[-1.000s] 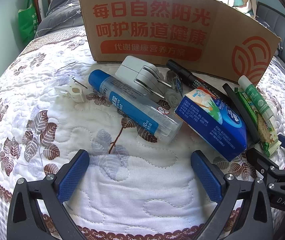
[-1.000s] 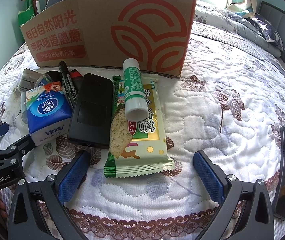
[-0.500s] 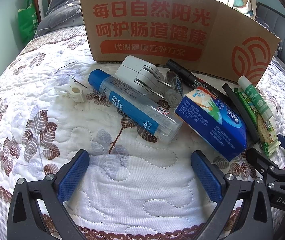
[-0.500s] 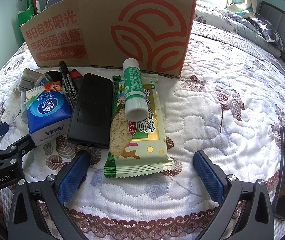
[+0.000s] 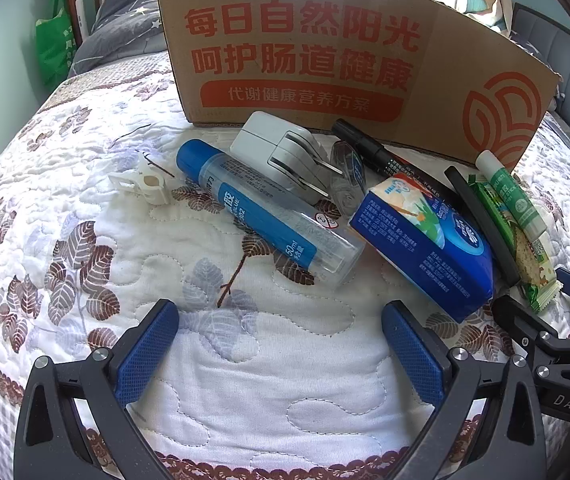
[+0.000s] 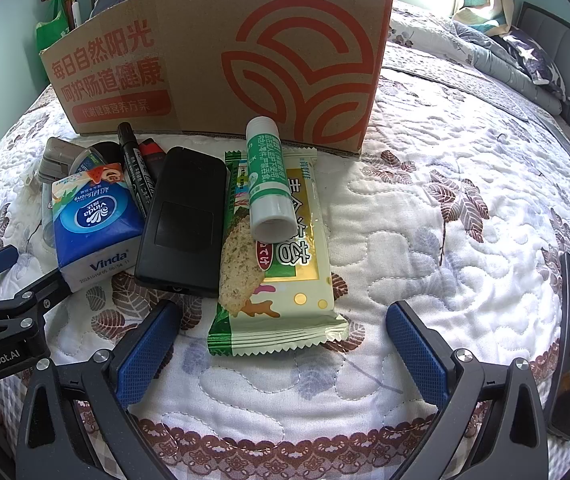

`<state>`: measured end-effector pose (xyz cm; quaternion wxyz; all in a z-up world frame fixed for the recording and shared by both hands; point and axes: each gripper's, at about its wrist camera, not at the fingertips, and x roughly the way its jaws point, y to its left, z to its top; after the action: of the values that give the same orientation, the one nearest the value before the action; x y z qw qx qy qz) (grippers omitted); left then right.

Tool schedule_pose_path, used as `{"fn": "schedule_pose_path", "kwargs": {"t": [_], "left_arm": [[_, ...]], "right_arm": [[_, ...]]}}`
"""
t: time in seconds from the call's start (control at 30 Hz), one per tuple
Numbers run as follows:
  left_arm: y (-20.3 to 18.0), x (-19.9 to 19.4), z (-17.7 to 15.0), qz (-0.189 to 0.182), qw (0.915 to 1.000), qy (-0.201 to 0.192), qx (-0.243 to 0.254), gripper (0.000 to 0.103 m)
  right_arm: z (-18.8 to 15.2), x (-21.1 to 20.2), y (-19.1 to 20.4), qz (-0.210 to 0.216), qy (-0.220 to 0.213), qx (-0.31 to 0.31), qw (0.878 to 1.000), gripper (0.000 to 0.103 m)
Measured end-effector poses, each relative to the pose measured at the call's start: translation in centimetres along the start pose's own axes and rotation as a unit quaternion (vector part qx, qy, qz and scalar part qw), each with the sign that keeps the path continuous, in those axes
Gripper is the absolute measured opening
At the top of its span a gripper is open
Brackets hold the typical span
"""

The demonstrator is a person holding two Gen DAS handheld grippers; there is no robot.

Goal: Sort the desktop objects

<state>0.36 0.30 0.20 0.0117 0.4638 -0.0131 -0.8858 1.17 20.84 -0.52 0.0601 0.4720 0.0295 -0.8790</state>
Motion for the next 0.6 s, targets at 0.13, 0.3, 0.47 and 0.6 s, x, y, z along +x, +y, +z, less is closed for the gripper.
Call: {"fn": "schedule_pose_path", "kwargs": {"t": [0.13,0.3,0.47,0.6], "left_arm": [[0.02,0.04,0.02,0.0,1.0,0.0,0.0,0.103],[-0.06,0.0,0.04,0.0,1.0,0.0,0.0,0.103],[0.0,-0.05,0.01,0.0,1.0,0.001,0.0,0.103],[0.0,-0.26,-0.06,0.0,1.0,0.001,0.0,0.103]], "right_arm": [[0.02,-0.04,-0.13,0.001,0.0,0.001,1.0,0.103],[0.05,-0.08,-0.2,0.001,-0.001,0.001,1.0,0.103],[-0.01,-0.18,-0.34,0.0,0.0,0.0,1.0,0.103],[0.08,-0.1,-0.38,0.0,0.001,0.0,1.0,0.103]]}}
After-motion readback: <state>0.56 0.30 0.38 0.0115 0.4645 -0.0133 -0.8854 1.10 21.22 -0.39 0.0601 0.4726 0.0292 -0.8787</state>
